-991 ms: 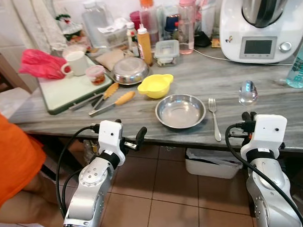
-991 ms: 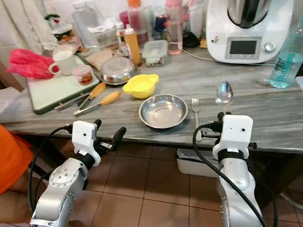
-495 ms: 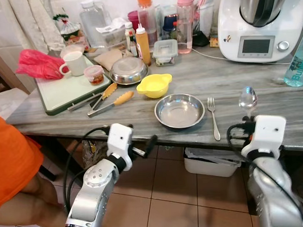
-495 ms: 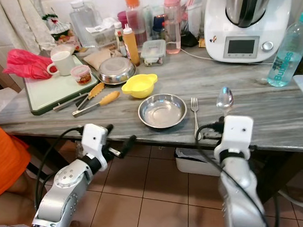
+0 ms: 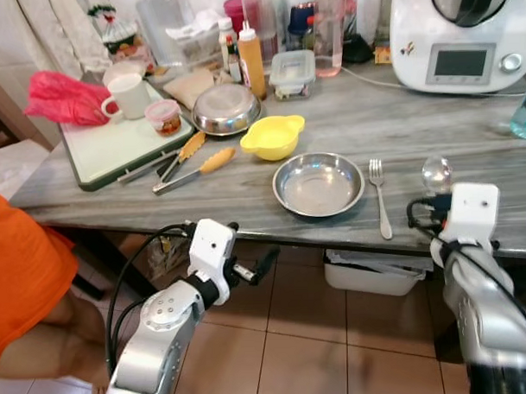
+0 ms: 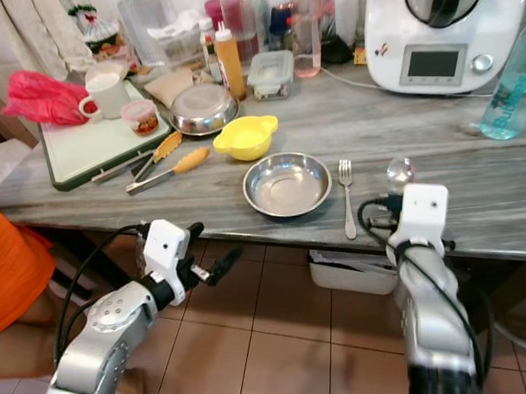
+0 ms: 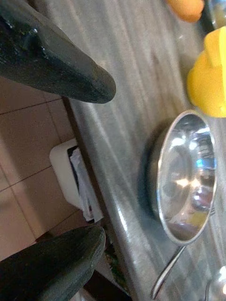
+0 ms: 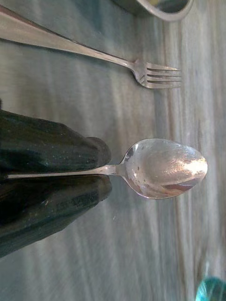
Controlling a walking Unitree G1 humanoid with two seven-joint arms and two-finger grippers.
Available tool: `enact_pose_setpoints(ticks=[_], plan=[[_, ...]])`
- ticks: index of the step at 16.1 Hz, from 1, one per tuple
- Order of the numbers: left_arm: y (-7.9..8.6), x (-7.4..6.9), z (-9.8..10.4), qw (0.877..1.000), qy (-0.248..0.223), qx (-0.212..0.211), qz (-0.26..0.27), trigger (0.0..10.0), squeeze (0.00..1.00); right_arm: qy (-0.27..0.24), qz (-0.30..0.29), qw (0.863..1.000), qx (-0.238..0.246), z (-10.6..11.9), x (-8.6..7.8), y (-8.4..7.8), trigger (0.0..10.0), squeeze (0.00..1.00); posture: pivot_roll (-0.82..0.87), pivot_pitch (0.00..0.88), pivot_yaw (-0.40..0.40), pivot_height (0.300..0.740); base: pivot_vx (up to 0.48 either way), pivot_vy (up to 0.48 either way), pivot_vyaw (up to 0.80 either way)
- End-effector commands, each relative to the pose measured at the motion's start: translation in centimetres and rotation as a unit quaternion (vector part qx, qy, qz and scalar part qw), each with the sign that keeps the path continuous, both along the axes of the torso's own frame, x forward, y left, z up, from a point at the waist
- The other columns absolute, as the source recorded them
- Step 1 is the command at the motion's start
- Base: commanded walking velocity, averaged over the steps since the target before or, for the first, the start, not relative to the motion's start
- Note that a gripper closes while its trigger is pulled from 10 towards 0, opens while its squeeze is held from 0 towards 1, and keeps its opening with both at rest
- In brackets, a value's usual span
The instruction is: Setting the table
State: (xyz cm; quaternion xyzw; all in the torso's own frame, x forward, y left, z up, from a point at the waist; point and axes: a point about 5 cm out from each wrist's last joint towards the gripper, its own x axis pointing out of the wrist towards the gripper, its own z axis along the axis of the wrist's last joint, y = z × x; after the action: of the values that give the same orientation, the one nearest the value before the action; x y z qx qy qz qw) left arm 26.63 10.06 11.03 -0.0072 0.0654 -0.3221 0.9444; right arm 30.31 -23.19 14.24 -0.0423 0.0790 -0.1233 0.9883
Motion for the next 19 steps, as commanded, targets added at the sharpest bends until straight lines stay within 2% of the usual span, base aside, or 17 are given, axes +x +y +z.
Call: enact_pose_setpoints(ticks=[1, 4, 9, 16, 19], plan=[[0.4, -0.4, 0.1, 1.000, 0.004, 0.006, -0.006, 10.0, 0.00, 0.002, 0.014, 1.000, 0.006, 0.1, 0.7, 0.3, 10.0, 0.00, -0.12, 0.147, 0.143, 0.740, 0.000, 0.000, 0.00], [0.9, -0.4, 0.5, 1.000, -0.002, 0.012, -0.001, 10.0, 0.00, 0.000, 0.021, 1.000, 0.010, 0.5, 1.7, 0.4, 10.0, 0.00, -0.11, 0.143, 0.143, 0.740, 0.000, 0.000, 0.00], [0.8, -0.2, 0.7, 1.000, -0.001, 0.012, 0.000, 10.0, 0.00, 0.005, 0.027, 0.999, 0.023, 0.0, 2.6, 0.4, 10.0, 0.00, -0.11, 0.133, 0.143, 0.740, 0.000, 0.000, 0.00], [1.3, -0.9, 0.5, 1.000, 0.009, 0.023, -0.003, 10.0, 0.00, 0.008, 0.052, 0.997, 0.047, -0.2, 4.7, 1.4, 10.0, 0.00, -0.08, 0.144, 0.152, 0.740, 0.000, 0.000, 0.00], [1.2, -0.9, 0.5, 0.999, 0.011, 0.027, -0.012, 10.0, 0.00, 0.009, 0.056, 0.997, 0.056, -0.3, 5.2, 2.0, 10.0, 0.00, -0.08, 0.142, 0.154, 0.740, 0.000, 0.000, 0.00]])
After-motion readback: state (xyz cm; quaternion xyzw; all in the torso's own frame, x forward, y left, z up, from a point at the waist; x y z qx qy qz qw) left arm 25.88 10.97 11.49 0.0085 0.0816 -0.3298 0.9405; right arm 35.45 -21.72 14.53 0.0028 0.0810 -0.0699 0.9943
